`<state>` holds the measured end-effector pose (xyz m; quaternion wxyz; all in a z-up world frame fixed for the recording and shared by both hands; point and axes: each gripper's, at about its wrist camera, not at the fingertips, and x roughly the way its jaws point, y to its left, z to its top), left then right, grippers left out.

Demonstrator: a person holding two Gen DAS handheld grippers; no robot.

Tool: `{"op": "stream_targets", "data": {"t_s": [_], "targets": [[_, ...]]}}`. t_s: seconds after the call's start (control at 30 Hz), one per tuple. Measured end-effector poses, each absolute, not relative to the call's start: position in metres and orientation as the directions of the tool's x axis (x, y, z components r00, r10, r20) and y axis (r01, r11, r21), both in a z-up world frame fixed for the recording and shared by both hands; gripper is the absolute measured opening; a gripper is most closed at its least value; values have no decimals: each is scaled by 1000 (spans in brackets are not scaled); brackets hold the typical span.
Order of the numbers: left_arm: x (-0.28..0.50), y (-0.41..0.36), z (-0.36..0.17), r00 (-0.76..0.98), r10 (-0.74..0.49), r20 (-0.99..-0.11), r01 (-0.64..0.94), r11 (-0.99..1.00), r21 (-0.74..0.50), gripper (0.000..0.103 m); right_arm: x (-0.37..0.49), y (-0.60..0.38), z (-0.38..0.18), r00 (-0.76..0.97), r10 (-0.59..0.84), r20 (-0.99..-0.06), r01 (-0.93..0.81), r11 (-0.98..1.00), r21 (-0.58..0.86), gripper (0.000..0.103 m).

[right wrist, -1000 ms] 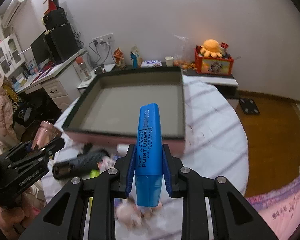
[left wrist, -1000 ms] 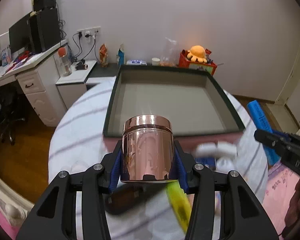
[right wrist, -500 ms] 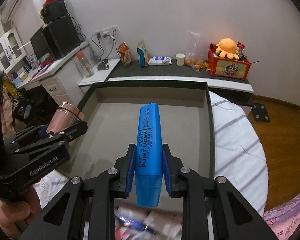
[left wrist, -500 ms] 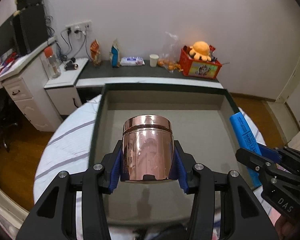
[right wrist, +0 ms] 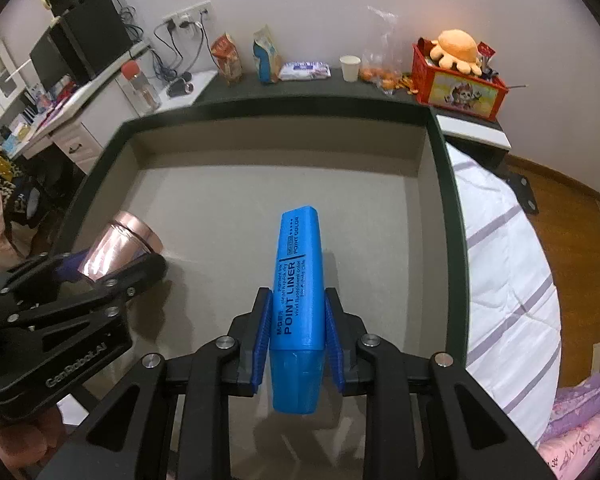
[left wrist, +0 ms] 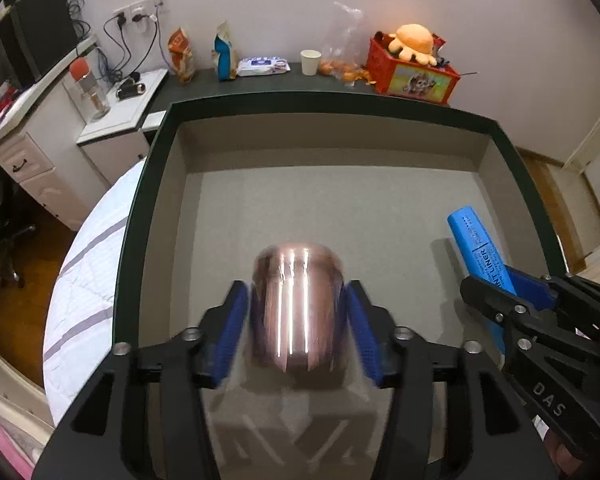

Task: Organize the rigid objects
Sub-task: 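Carry cup and blue highlighter into the pink box and open both tools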

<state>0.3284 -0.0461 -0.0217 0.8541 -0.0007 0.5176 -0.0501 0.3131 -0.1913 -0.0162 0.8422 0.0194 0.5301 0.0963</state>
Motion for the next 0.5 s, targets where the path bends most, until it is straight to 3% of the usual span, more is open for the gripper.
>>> {"op": "stream_targets", "data": {"t_s": [0.03, 0.07, 0.1, 0.2, 0.33, 0.4, 0.5], "targets": [[327, -46, -19, 467, -85, -880, 82, 995, -52, 79, 314, -192, -18, 414, 179, -893, -139, 981, 132, 26], [326, -45, -17, 476, -79, -876, 80, 996, -47, 86, 314, -191, -18, 414, 180, -892, -137, 981, 134, 27], [324, -43, -15, 488, -75, -870, 79, 996, -42, 93, 313, -191, -17, 418, 180, -890, -133, 982, 136, 36], [317, -37, -3, 523, -72, -849, 69, 997, -41, 96, 310, -191, -9, 442, 192, -876, -131, 980, 149, 45], [305, -23, 10, 556, -81, -827, 46, 997, -67, 99, 298, -194, 10, 516, 181, -837, -107, 983, 146, 73], [294, -17, 18, 577, -78, -813, 35, 997, -71, 99, 291, -196, 20, 545, 188, -817, -102, 982, 158, 79], [280, -12, 29, 597, -73, -799, 31, 997, -68, 100, 277, -197, 35, 581, 184, -793, -98, 983, 157, 79]]}}
